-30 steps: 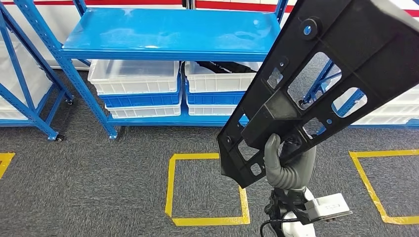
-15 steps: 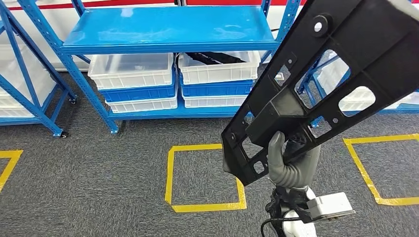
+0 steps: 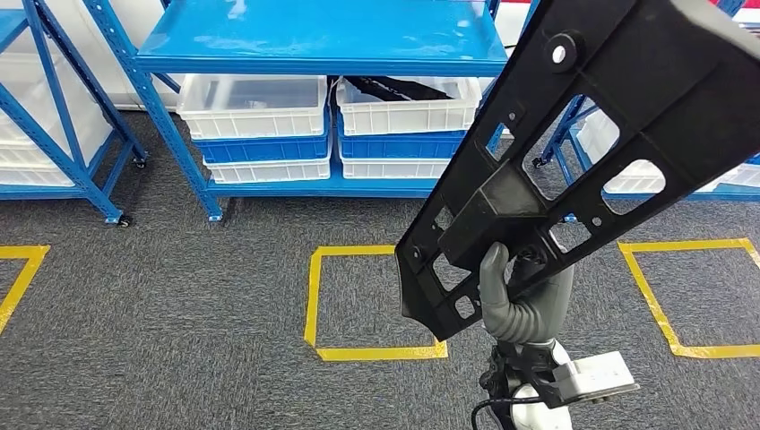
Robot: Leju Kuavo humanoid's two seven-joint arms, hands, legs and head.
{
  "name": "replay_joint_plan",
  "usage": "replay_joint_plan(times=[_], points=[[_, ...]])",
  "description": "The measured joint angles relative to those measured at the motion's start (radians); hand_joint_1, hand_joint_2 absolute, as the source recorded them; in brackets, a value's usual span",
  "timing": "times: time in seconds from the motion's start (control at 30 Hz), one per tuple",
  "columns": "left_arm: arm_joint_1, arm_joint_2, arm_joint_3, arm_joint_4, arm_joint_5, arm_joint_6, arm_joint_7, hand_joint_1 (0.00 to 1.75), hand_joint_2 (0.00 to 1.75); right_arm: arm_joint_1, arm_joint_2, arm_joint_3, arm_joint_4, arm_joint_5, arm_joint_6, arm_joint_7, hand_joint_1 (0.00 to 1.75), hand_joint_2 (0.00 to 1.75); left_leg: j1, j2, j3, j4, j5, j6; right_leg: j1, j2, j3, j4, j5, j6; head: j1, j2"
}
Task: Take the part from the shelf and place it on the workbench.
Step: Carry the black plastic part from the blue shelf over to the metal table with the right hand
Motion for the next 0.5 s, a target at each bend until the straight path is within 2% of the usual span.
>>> replay_joint_plan(times=[0.03,0.07,0.1,0.13,0.17,0.2,0.23,0.27,0.3,0.33,0.37,0.4,0.43,0.47,0.5], points=[[-0.001,0.0,0.0,0.0,0.0,0.0,0.0,0.0,1.75,0.0,0.0,0.0,0.0,0.0,0.0,0.0,1.75,1.75,0.0,0.001,-0.016,0.0,0.012,0.003,0.0,0.0,-0.018,0.064,-0.037,-0.003,0.002,0.0],[0.0,0.0,0.0,0.0,0.0,0.0,0.0,0.0,1.75,0.001,-0.001,0.0,0.0,0.0,0.0,0.0,1.75,1.75,0.0,0.002,-0.032,0.0,0.024,0.002,-0.001,0.0,-0.028,0.118,-0.057,0.0,0.001,0.0],[0.0,0.0,0.0,0.0,0.0,0.0,0.0,0.0,1.75,0.001,-0.001,0.0,0.0,0.0,0.0,0.0,1.75,1.75,0.0,0.003,-0.047,0.001,0.035,0.0,-0.001,0.0,-0.026,0.148,-0.06,0.007,0.001,0.0],[0.0,0.0,0.0,0.0,0.0,0.0,0.0,0.0,1.75,0.001,-0.001,0.0,0.0,0.0,0.0,0.0,1.75,1.75,0.0,0.005,-0.062,0.001,0.047,-0.002,-0.001,0.0,-0.007,0.144,-0.045,0.018,0.002,0.0],[0.0,-0.001,0.0,0.0,0.0,0.0,0.0,0.0,1.75,0.001,-0.001,0.0,0.0,0.0,0.0,0.0,1.75,1.75,0.001,0.005,-0.076,0.001,0.058,-0.005,-0.002,0.0,0.031,0.106,-0.023,0.028,0.001,0.0],[0.0,-0.001,0.0,0.0,0.0,0.0,0.0,0.0,1.75,0.001,-0.001,0.0,0.0,0.0,0.0,0.0,1.75,1.75,0.001,0.004,-0.087,0.001,0.069,-0.009,-0.002,0.0,0.082,0.041,-0.009,0.032,0.001,0.0],[0.0,-0.001,0.0,-0.001,0.0,0.0,0.0,0.0,1.75,0.0,-0.001,0.0,0.0,0.0,0.0,0.0,1.75,1.75,0.0,0.003,-0.096,0.002,0.079,-0.015,-0.001,0.0,0.14,-0.039,-0.007,0.03,0.002,0.0],[0.0,-0.001,0.0,-0.001,0.0,0.0,0.0,0.0,1.75,0.0,-0.001,0.0,0.0,0.0,0.0,0.0,1.75,1.75,-0.001,0.003,-0.1,0.0,0.09,-0.021,0.001,0.002,0.181,-0.1,-0.012,0.023,0.001,0.0],[0.0,-0.001,0.0,-0.001,0.0,0.0,-0.001,0.0,1.75,0.0,-0.001,0.0,0.0,0.0,0.0,0.0,1.75,1.75,-0.002,0.002,-0.101,-0.003,0.1,-0.027,0.004,0.003,0.205,-0.14,-0.02,0.014,0.001,0.0],[0.0,-0.001,0.0,-0.001,0.0,0.0,-0.001,0.0,1.75,0.0,-0.001,0.0,0.0,0.0,0.0,-0.001,1.75,1.75,-0.002,0.002,-0.101,-0.008,0.11,-0.034,0.008,0.004,0.21,-0.157,-0.022,0.005,0.0,0.0],[0.002,-0.001,0.0,-0.001,0.0,0.0,-0.001,0.0,1.75,0.001,-0.001,0.0,0.0,0.0,0.0,-0.001,1.75,1.75,-0.001,0.001,-0.1,-0.014,0.12,-0.042,0.008,0.005,0.2,-0.155,-0.014,-0.004,-0.001,0.0],[0.003,-0.001,0.001,-0.001,0.0,0.0,-0.001,0.0,1.75,0.0,0.0,0.0,0.0,0.0,0.001,-0.001,1.75,1.75,0.001,0.001,-0.103,-0.014,0.117,-0.048,0.005,0.004,0.194,-0.157,-0.006,-0.012,-0.001,0.0],[0.005,-0.001,0.001,-0.001,0.0,0.0,-0.001,0.0,1.75,0.001,0.0,0.0,0.0,0.001,0.001,-0.001,1.75,1.75,0.002,0.0,-0.109,-0.002,0.096,-0.053,0.002,0.003,0.186,-0.158,0.005,-0.023,-0.002,0.0],[0.006,-0.001,0.002,-0.001,0.0,0.0,-0.001,0.0,1.75,0.001,0.0,0.0,0.0,0.001,0.002,-0.001,1.75,1.75,0.003,0.0,-0.117,0.028,0.055,-0.056,-0.001,0.001,0.179,-0.16,0.016,-0.033,-0.004,0.0],[0.007,-0.001,0.003,0.0,0.0,-0.001,-0.001,0.0,1.75,0.002,0.001,0.0,0.0,0.002,0.002,-0.001,1.75,1.75,0.004,-0.001,-0.129,0.078,0.001,-0.058,-0.002,0.0,0.171,-0.16,0.026,-0.04,-0.005,0.0]])
